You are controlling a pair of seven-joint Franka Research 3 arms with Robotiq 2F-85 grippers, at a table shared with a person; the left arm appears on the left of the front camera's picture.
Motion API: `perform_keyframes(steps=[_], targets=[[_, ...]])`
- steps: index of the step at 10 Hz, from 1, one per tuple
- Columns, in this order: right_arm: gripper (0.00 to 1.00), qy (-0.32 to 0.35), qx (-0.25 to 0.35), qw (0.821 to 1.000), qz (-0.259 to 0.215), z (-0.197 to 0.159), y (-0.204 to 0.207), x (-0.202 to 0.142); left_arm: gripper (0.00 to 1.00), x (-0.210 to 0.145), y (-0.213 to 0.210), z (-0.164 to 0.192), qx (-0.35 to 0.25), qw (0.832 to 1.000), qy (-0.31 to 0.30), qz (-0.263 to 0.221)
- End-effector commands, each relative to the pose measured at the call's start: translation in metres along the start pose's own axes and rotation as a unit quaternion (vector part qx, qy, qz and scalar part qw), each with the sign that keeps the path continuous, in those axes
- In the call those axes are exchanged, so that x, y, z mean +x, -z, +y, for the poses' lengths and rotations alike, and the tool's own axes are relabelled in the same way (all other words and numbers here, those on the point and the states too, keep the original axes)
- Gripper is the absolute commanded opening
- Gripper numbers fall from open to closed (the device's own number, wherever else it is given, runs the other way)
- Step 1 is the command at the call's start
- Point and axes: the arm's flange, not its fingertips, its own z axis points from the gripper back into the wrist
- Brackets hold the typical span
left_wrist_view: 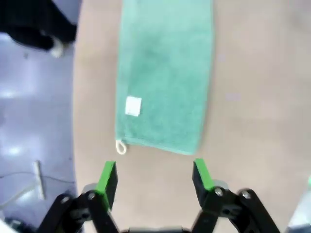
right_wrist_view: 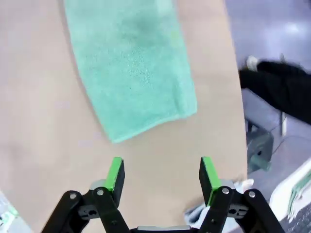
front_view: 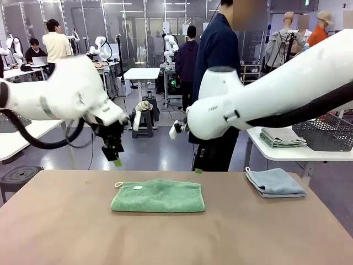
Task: Fold the towels and place them in the basket.
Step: When a person lays out a Towel with hook on the table, fold it in half twice.
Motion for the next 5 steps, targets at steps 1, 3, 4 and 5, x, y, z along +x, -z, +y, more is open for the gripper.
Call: perform_keyframes(steps=[1,3,4,5], targets=[[0.77,0.129,-0.016,0.991,-0.008,0.033,-0.038,-0.011,0.79,-0.05,-0.054,-0.021,-0.019,0.994,-0.008,-0.107],[0.77,0.218,0.027,0.976,0.015,0.062,-0.055,-0.012,0.79,-0.096,-0.09,-0.024,-0.031,0.978,-0.022,-0.204],[0.77,0.227,0.031,0.973,0.013,0.073,-0.058,-0.011,0.79,-0.12,-0.102,-0.023,-0.03,0.969,-0.024,-0.246],[0.77,0.215,0.05,0.975,0.007,0.082,-0.061,-0.009,0.79,-0.146,-0.111,-0.022,-0.035,0.953,-0.025,-0.3]])
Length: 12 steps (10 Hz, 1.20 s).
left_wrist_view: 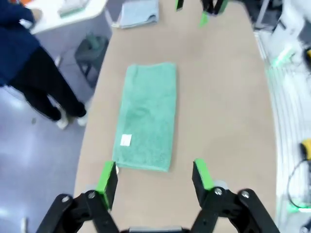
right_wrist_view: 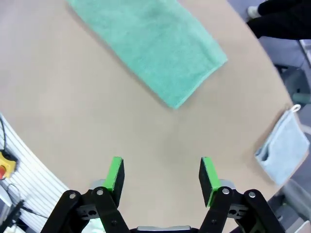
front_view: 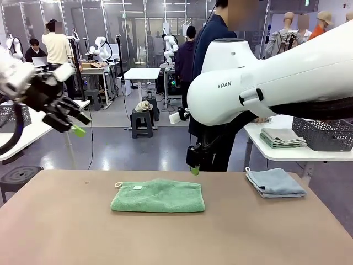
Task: Fold the towels and place them in the basket.
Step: When a person lays out a Towel with hook on the table, fold it in half twice.
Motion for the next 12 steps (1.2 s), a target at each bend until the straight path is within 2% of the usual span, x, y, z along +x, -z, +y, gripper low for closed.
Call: perform_keyframes(steps=[1,4,6,9,10,12], targets=[[0.77,-0.011,-0.012,1.0,-0.004,-0.013,-0.003,0.002,0.79,-0.04,-0.02,0.001,-0.044,0.995,-0.021,-0.092],[0.77,-0.011,-0.012,1.0,-0.004,-0.013,-0.003,0.002,0.79,-0.106,-0.044,0.015,-0.058,0.981,-0.051,-0.176],[0.77,-0.011,-0.012,1.0,-0.004,-0.013,-0.003,0.002,0.79,-0.129,-0.045,0.021,-0.064,0.978,-0.075,-0.186],[0.78,0.012,0.009,1.0,-0.013,-0.014,-0.004,0.001,0.79,-0.128,-0.034,0.018,-0.047,0.98,-0.072,-0.179],[0.78,0.049,0.02,0.998,-0.026,-0.017,-0.002,0.0,0.79,-0.142,-0.037,0.016,-0.061,0.979,-0.083,-0.176],[0.78,0.177,0.014,0.983,-0.046,-0.017,0.004,-0.005,0.79,-0.142,-0.037,0.016,-0.061,0.979,-0.083,-0.176]])
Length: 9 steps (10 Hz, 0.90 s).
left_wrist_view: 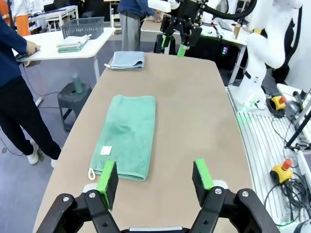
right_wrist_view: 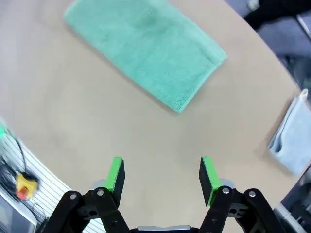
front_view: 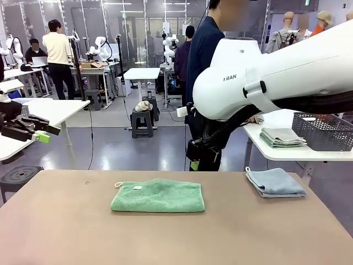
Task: Fold the towels and place them in the basket.
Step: When a person lays out a Towel with hook on the table, fold it in half twice.
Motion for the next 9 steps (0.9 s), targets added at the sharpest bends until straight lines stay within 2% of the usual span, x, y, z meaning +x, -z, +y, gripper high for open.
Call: perform_keyframes(steps=[1,3,5,9], targets=[[0.78,0.142,-0.029,0.989,-0.039,0.005,0.016,-0.007,0.79,-0.001,-0.001,-0.001,-0.001,1.0,0.0,-0.002],[0.78,0.243,-0.093,0.965,-0.046,0.009,0.043,-0.005,0.79,-0.001,-0.001,-0.001,-0.001,1.0,0.0,-0.002],[0.78,0.302,-0.098,0.947,-0.041,0.005,0.077,-0.002,0.79,-0.001,-0.001,-0.001,-0.001,1.0,0.0,-0.002],[0.78,0.335,-0.089,0.938,-0.012,-0.016,0.146,0.022,0.79,-0.001,-0.001,-0.001,-0.001,1.0,0.0,-0.002]])
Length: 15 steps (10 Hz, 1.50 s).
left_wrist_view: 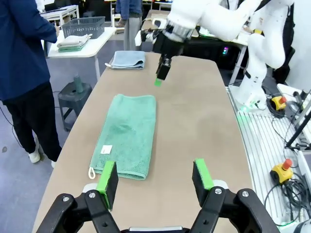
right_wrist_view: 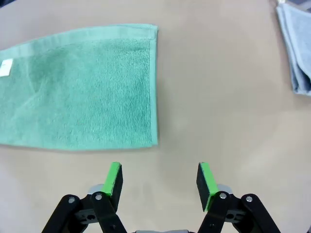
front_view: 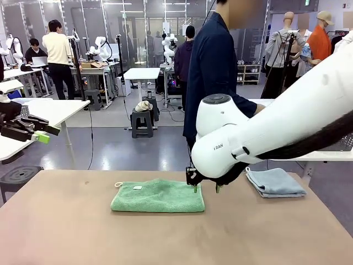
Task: Fold the towels and place them in the basket.
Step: When a person lays out a Towel with hook on the table, fold it in half twice.
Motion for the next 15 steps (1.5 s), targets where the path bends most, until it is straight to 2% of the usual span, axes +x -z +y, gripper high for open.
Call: perform_keyframes(steps=[1,3,7,13,15], targets=[[0.78,0.038,-0.003,0.999,-0.014,0.018,0.019,0.025,0.79,0.0,0.0,-0.001,-0.001,1.0,0.0,-0.002],[0.78,0.03,0.001,0.999,-0.013,0.018,0.041,0.044,0.79,0.0,0.0,-0.001,-0.001,1.0,0.0,-0.002],[0.78,0.022,0.005,1.0,-0.011,0.009,0.054,0.064,0.79,0.0,0.0,-0.001,-0.001,1.0,0.0,-0.002],[0.78,0.026,0.003,1.0,-0.002,0.006,0.052,0.062,0.79,0.0,0.0,-0.001,-0.001,1.0,0.0,-0.002],[0.78,0.034,0.002,0.999,0.002,0.011,0.07,0.057,0.79,0.0,0.0,-0.001,-0.001,1.0,0.0,-0.002]])
